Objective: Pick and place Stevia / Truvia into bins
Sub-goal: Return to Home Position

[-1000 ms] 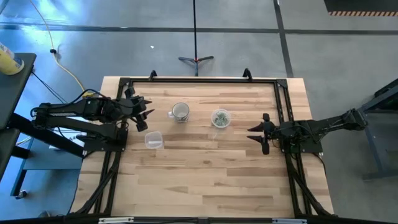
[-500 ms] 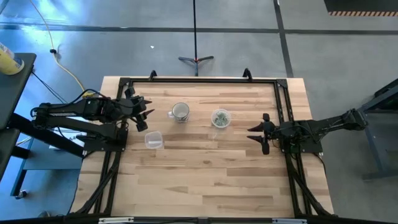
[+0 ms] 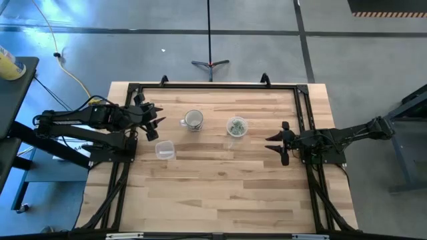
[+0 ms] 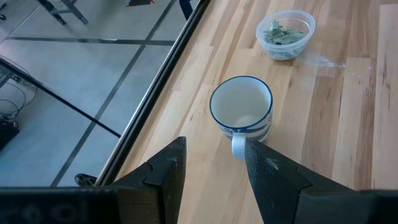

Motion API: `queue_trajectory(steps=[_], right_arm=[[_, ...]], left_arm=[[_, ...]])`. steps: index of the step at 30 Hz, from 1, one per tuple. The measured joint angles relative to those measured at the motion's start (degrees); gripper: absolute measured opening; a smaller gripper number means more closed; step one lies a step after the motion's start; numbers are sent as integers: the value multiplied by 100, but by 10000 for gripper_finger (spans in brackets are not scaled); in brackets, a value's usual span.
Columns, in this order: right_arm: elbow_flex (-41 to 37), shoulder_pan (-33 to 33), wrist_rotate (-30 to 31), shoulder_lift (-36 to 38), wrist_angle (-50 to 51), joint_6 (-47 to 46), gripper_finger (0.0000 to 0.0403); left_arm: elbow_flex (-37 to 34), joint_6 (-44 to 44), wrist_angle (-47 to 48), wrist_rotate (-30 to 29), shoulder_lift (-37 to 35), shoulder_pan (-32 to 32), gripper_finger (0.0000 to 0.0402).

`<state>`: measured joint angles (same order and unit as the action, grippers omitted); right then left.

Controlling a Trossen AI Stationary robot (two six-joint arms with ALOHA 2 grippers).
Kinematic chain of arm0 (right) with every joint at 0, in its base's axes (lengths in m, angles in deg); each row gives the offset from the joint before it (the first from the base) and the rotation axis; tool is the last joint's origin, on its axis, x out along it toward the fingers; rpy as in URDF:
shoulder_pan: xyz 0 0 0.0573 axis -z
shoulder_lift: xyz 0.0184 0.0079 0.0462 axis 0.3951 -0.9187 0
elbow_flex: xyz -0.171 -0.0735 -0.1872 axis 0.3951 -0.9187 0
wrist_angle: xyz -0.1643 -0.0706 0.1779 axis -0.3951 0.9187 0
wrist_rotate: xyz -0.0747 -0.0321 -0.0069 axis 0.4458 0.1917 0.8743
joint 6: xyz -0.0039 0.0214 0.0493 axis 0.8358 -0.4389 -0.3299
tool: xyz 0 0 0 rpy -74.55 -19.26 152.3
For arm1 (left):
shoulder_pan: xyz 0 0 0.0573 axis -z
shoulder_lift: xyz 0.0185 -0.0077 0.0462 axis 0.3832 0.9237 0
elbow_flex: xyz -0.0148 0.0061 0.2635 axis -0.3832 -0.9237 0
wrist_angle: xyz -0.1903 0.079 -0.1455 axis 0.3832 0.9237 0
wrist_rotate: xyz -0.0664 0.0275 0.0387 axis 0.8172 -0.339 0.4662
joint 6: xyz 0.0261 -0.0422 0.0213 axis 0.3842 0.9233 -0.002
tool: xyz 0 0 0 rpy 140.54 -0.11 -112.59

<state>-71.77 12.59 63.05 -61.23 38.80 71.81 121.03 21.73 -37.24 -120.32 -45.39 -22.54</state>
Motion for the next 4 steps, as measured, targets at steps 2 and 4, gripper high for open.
queue_trajectory(steps=[2,4], right_arm=[[0,0,1,0,0,-1,140],[0,0,0,0,-1,-2,140]], left_arm=[[0,0,-1,-1,0,1,200],[-1,0,0,0,1,0,200]])
